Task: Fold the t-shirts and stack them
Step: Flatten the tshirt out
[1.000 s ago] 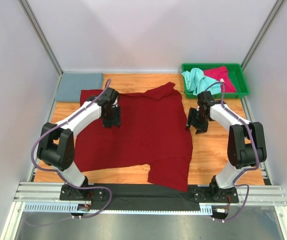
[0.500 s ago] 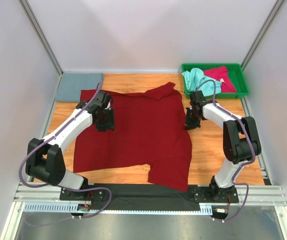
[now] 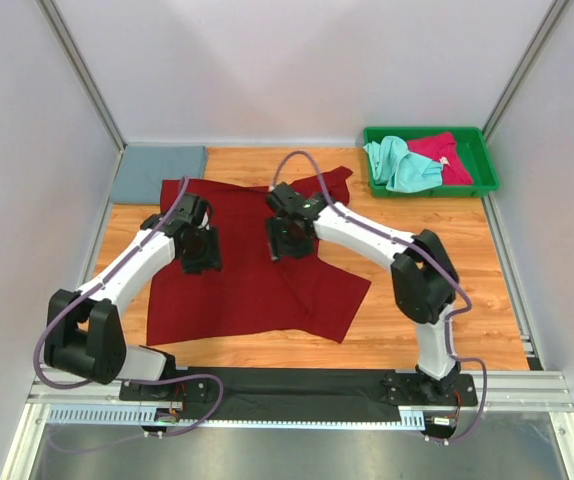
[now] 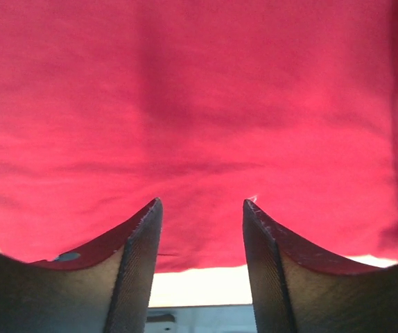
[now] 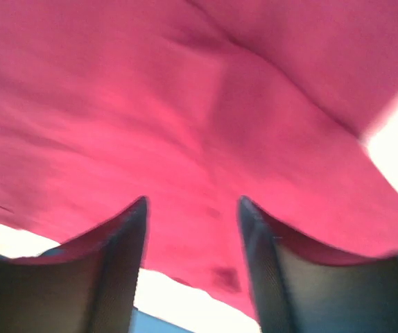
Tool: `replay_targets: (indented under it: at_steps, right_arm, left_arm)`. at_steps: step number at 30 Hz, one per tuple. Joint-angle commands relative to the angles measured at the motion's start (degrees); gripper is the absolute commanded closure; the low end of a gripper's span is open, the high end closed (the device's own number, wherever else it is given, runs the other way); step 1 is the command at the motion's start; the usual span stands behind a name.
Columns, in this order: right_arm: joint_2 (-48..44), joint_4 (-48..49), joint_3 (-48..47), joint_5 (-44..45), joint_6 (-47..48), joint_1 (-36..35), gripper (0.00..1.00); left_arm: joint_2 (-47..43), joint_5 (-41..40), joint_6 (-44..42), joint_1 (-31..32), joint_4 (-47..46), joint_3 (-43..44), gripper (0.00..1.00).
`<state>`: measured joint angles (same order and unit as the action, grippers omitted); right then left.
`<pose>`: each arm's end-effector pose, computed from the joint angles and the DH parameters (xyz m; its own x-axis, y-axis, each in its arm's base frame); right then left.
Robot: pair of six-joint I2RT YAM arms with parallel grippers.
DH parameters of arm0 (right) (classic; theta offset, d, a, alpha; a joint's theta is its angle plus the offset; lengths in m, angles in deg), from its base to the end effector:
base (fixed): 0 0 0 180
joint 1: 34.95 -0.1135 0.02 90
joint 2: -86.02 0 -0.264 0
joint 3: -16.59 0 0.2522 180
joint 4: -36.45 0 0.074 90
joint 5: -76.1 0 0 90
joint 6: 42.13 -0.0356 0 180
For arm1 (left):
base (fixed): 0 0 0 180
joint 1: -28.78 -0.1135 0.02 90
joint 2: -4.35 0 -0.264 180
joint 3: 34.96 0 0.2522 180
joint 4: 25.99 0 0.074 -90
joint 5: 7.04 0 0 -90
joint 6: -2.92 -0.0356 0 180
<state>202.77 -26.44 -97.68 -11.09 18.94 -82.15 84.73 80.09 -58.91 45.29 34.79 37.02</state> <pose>0.2978 0.3190 0.2387 -0.8883 -0.2482 -0.3863 -0.3305 0.9297 0.1626 0.2539 -0.0734 0.2345 -0.9160 -0.2203 -0.3354 -0.1879 0.9740 -0.1265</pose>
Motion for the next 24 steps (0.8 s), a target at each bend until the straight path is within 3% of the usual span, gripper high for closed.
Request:
replay_targets:
  at_steps: [1, 4, 9, 16, 24]
  right_arm:
    - [-10.9, 0.9, 10.5, -4.1, -0.8, 11.2, 0.40]
    - [-14.8, 5.1, 14.4, -8.7, 0.4, 18.3, 0.36]
    - [-10.9, 11.6, 15.4, -18.6, -1.7, 28.2, 0.37]
    - [1.5, 17.3, 5.9, -23.5, -9.2, 29.8, 0.44]
    - [9.6, 17.0, -0.6, -23.8, -13.4, 30.0, 0.46]
  left_arm:
    - [-4.7, 11.1, 0.5, 0.2, -4.5, -3.4, 0.42]
    - [-7.6, 20.7, 2.4, 1.1, -11.8, -7.3, 0.39]
    - [-4.7, 21.9, 4.6, 6.1, -18.2, -5.4, 0.35]
    - [12.7, 20.9, 6.6, 8.3, -24.0, 6.1, 0.34]
    - [27.5, 16.3, 4.2, 9.3, -15.2, 23.9, 0.30]
